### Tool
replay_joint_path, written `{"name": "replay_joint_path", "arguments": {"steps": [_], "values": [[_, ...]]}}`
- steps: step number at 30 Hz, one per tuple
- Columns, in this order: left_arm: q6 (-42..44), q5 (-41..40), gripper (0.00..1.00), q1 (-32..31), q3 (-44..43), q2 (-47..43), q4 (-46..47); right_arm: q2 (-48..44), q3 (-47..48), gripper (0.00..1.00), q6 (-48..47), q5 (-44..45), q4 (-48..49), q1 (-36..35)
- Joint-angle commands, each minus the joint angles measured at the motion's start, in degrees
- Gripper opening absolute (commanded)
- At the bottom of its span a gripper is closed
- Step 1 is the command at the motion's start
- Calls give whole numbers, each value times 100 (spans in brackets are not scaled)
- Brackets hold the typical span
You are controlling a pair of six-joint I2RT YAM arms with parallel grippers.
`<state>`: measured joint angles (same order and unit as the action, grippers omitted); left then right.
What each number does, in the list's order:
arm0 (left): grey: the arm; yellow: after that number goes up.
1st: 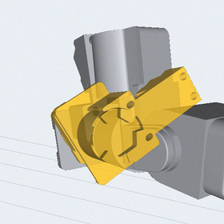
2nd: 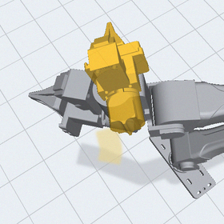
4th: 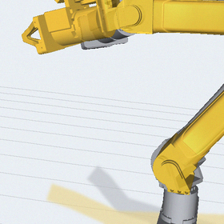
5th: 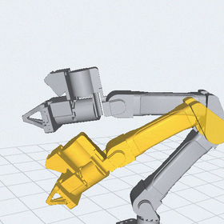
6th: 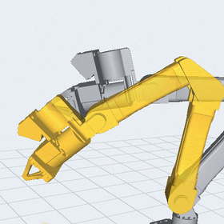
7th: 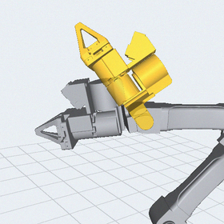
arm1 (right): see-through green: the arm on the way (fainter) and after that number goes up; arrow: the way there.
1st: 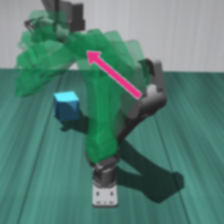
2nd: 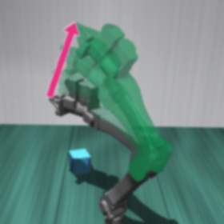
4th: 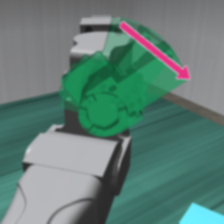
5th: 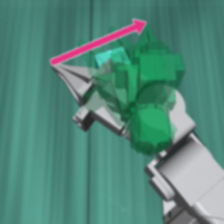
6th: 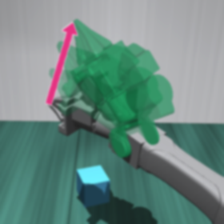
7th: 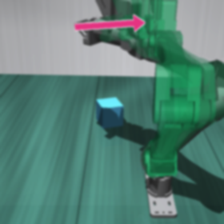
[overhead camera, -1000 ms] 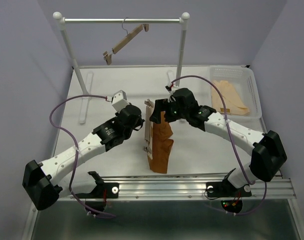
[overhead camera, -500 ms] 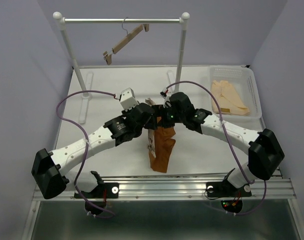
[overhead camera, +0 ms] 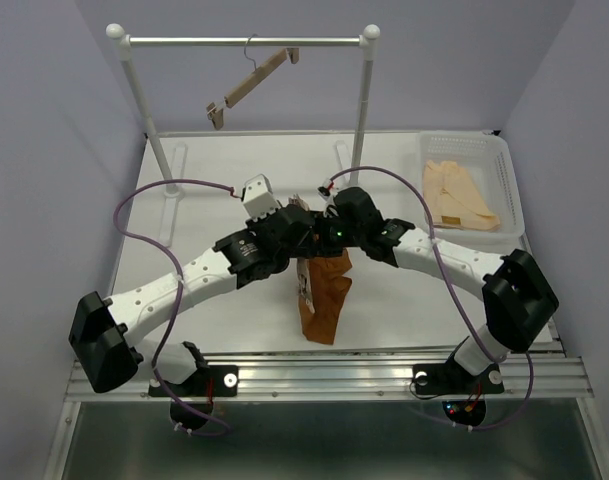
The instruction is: Clip the underwear to the hanger
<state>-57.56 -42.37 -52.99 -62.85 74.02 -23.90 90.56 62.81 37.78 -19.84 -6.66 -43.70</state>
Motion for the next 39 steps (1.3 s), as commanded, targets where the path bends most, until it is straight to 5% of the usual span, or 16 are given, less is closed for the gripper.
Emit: {"name": "replay_joint_path", "arguments": {"steps": [1,6,16,17,18,22,28,29,39], "values": [[-194,-483,0,-62,-465,68,-79,119,-5,70,98,-55,402,-103],[-317,-570,0,-141,-641,244,-281,269,12,65,186,-21,437,-103],[-273,-562,0,-185,-667,201,-247,234,-58,23,256,6,604,-103],[-256,-536,3,-185,-658,209,-229,216,-58,21,256,-11,604,-103],[-203,-466,21,-176,-650,183,-133,207,-58,16,256,-20,595,-103],[34,-351,49,-185,-536,-27,192,93,-40,10,221,58,604,-103],[324,-289,78,-176,-333,-519,500,-83,3,4,125,296,604,-103],[324,-263,95,-185,-325,-572,500,-91,30,4,90,305,604,-103],[439,-719,99,-176,97,-1969,588,-259,890,4,-227,515,595,538]]}}
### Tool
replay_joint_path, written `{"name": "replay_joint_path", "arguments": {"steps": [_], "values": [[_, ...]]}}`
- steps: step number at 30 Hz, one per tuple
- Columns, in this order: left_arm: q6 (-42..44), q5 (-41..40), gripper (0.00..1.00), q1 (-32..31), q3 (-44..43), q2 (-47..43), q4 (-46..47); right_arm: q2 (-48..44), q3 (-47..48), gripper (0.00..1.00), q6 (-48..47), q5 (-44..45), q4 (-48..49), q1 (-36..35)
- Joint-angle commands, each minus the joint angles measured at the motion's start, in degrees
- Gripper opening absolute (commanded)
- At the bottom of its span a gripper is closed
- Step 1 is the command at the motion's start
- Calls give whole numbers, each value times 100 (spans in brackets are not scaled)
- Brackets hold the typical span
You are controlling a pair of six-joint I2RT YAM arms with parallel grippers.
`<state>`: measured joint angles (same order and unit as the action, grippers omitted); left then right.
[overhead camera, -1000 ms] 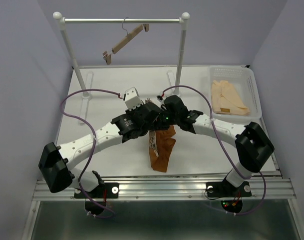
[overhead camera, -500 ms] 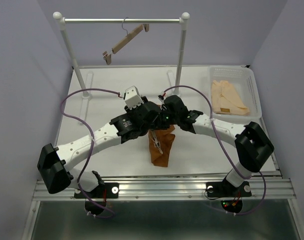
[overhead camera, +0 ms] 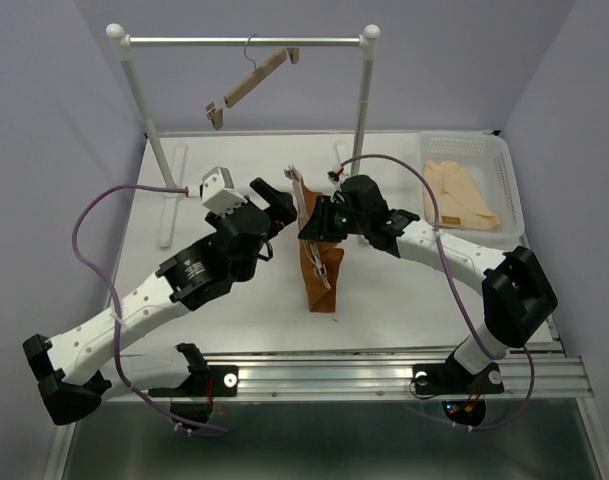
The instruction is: Clip the underwear to the hanger
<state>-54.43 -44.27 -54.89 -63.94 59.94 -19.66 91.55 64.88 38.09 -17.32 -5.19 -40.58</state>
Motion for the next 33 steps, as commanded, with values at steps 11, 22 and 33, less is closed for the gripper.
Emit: {"name": "replay_joint_path", "arguments": {"steps": [11,22,33], "values": [[-146,-1092,99,23,506,-1301,-319,424,2853,4,-627,1282,440,525],[-103,-1294,99,22,602,-1723,-477,1655,4884,5,-285,1714,457,577],[-58,-1294,99,31,681,-1863,-627,1972,5272,7,216,2356,1046,577]]}}
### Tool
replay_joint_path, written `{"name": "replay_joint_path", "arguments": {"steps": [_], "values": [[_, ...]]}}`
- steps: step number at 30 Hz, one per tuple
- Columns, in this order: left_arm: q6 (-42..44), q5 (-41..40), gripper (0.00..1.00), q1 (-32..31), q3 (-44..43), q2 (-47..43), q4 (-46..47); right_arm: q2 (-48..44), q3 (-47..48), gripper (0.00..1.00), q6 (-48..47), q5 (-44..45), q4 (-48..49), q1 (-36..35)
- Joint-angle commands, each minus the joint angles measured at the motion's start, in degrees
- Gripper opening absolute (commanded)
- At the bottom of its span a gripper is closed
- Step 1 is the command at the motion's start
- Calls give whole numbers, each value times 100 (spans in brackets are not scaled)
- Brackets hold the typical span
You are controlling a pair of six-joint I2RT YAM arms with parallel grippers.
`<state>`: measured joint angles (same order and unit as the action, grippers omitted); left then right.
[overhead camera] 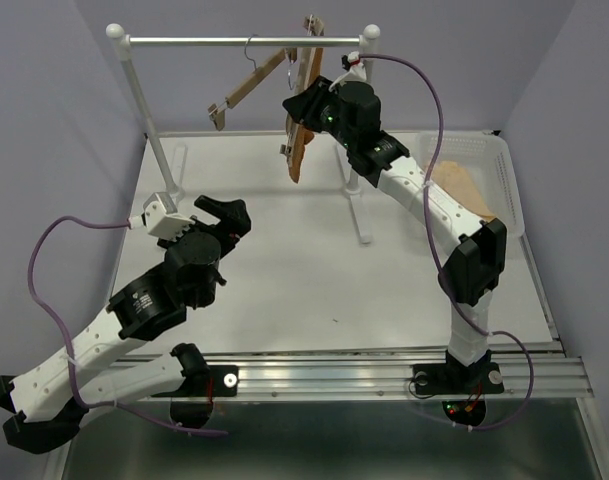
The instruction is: Clip the underwear to the hanger
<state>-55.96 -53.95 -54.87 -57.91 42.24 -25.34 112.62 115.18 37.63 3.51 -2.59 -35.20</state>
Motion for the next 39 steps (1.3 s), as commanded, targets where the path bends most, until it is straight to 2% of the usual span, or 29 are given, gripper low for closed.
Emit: {"name": "replay_joint_path", "arguments": {"steps": [1,12,39], "values": [[86,-335,99,20,87,-102,-76,-135,164,7,298,256,934,40],[-28,-414,99,20,184,-190,-199,49,251,7,658,-43,1560,40],[42,-274,99,29,192,-189,-76,700,1147,12,896,501,1929,40]]}}
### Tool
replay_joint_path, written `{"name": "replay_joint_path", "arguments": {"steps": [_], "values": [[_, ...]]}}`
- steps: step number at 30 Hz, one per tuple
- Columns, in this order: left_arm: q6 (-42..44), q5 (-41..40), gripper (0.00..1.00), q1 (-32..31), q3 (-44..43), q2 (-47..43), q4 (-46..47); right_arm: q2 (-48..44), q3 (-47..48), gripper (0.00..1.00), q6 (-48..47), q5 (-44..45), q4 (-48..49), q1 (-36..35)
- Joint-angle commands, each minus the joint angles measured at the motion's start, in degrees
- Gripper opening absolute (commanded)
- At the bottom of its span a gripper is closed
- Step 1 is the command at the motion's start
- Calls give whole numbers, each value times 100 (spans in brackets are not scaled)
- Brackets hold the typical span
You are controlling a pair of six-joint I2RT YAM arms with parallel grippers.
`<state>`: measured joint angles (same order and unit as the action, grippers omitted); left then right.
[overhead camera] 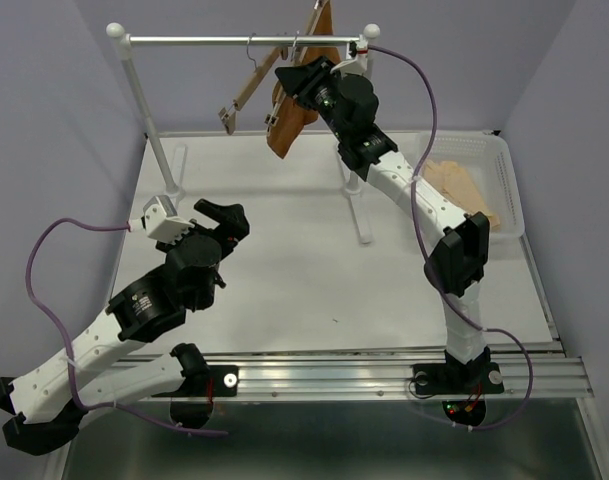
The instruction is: Clip the underwear to the hanger
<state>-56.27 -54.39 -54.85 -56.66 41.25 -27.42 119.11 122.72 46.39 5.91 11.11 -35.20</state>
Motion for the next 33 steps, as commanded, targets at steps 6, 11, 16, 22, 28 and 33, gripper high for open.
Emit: {"name": "replay_joint_path", "arguments": {"steps": [6,11,16,22,28,33], "values": [[46,-212,99,27,103,-126,114,271,692,15,10,454,558,92],[46,-239,99,27,94,-109,114,394,771,16,97,692,567,92],[20,-204,99,27,85,-100,105,578,841,19,309,868,593,145],[-94,-221,99,36,94,-118,0,666,815,24,581,1043,646,145],[-165,-212,99,27,121,-153,-44,579,596,32,818,1393,681,145],[-200,-177,99,27,138,-127,-18,508,446,41,915,1579,813,145]]}}
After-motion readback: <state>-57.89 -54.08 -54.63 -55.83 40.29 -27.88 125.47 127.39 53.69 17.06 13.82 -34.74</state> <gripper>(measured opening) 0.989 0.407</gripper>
